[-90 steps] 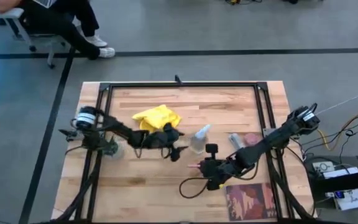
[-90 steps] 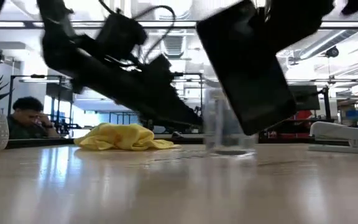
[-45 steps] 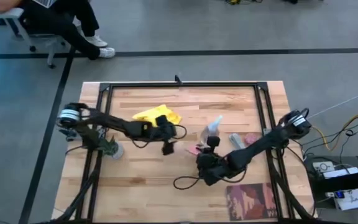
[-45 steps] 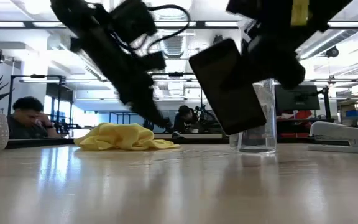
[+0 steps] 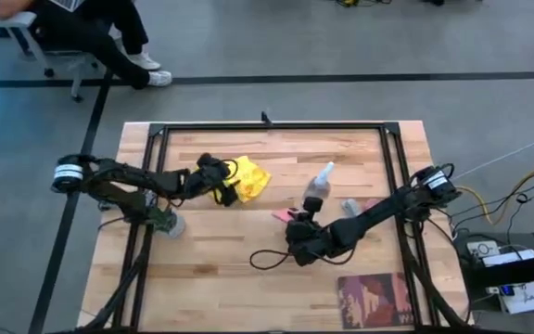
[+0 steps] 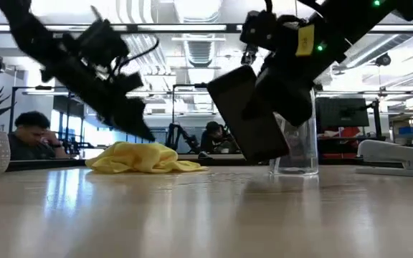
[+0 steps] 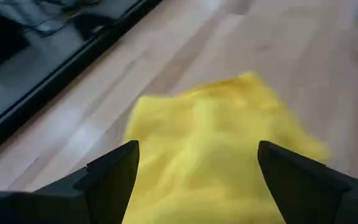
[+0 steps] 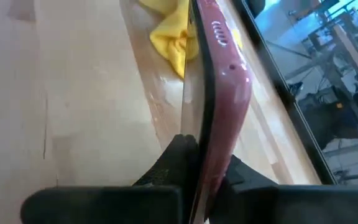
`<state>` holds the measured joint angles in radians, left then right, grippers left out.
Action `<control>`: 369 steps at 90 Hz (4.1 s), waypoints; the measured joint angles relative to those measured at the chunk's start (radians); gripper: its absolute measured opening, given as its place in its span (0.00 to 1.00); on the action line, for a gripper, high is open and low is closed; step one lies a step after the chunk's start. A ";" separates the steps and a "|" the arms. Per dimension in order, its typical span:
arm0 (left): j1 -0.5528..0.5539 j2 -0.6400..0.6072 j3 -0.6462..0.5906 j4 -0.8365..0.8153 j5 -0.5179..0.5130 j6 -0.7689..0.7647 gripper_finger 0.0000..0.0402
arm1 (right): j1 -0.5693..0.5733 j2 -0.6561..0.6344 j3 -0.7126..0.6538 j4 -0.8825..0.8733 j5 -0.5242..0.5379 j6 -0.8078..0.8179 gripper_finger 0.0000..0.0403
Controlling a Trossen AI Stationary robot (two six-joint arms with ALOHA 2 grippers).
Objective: Apply microfiber cloth
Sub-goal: Wipe the front and back of the cellphone with the yellow microfiber cloth
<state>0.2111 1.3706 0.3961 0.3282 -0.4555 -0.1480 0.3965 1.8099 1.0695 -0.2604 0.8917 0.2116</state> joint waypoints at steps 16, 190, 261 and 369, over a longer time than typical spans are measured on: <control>0.005 0.155 -0.054 0.209 0.112 -0.029 0.77 | 0.036 -0.015 0.025 0.038 0.000 -0.080 0.01; -0.343 0.798 0.635 0.309 0.534 0.165 0.77 | 0.096 -0.123 0.182 -0.102 0.027 -0.016 0.01; -0.176 0.438 0.391 -0.078 0.235 0.181 0.77 | 0.139 -0.140 0.184 -0.089 0.223 -0.016 0.01; -0.172 0.324 0.018 0.439 0.446 -0.020 0.77 | -0.015 0.202 0.167 0.171 -0.207 -0.615 0.01</control>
<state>0.0391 1.6945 0.4138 0.7674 -0.0092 -0.1679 0.3811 2.0119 1.2362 -0.0897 0.6852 -0.4030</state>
